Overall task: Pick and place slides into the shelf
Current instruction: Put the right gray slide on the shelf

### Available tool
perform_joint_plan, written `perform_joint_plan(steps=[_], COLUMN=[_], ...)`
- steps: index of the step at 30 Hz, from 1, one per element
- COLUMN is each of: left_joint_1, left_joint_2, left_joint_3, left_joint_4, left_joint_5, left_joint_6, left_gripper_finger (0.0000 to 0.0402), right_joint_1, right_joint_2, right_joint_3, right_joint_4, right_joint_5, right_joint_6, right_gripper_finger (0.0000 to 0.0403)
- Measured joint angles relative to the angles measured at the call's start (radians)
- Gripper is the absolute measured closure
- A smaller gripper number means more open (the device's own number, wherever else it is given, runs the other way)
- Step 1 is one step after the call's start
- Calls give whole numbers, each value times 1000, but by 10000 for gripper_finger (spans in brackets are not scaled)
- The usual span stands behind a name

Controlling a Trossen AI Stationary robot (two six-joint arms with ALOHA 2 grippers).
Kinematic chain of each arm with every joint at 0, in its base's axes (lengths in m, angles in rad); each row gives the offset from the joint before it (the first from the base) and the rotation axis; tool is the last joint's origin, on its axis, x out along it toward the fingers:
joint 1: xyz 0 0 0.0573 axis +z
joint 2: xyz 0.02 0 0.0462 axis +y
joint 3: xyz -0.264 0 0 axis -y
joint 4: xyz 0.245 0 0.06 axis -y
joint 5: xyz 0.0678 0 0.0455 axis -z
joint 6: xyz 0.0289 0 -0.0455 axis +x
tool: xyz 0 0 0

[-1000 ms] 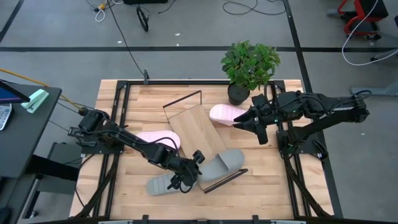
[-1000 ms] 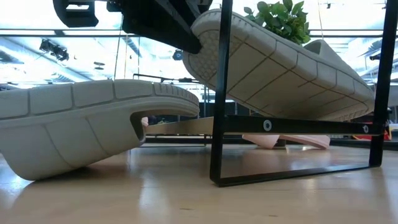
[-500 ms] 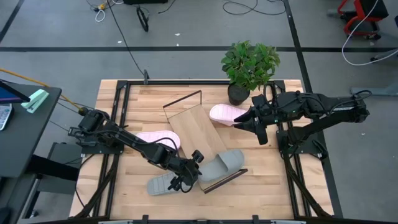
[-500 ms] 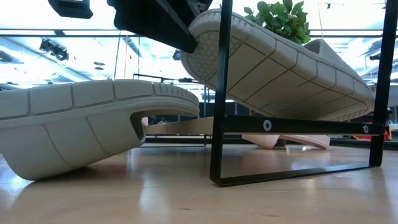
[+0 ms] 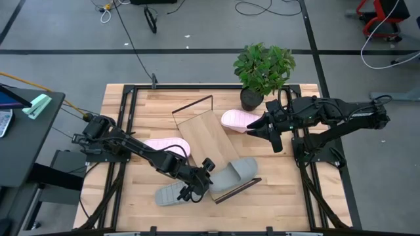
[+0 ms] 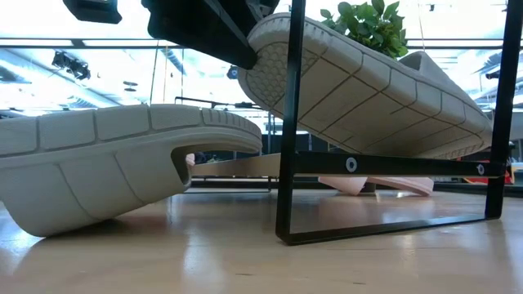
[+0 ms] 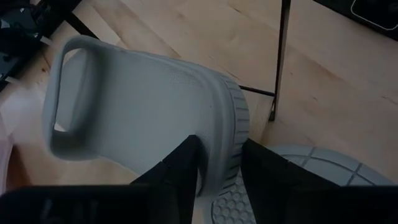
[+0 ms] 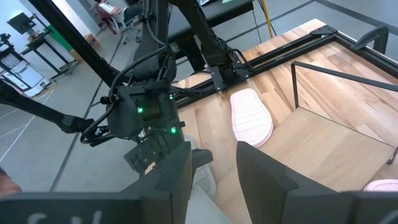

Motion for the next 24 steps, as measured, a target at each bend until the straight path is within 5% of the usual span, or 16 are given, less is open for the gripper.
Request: perform_joint_plan(steps=[24], left_joint_1=[9], left_joint_2=[-2], left_joint_3=[0], left_joint_4=[-23], left_joint_5=[29], left_joint_6=[-73], left_gripper_finger=[193], right_joint_1=[0], right_joint_2=[0], right_joint_3=[0], right_joint_4=[0], right_joint_5=[0], right_joint_6=[-1], right_gripper_finger=[270])
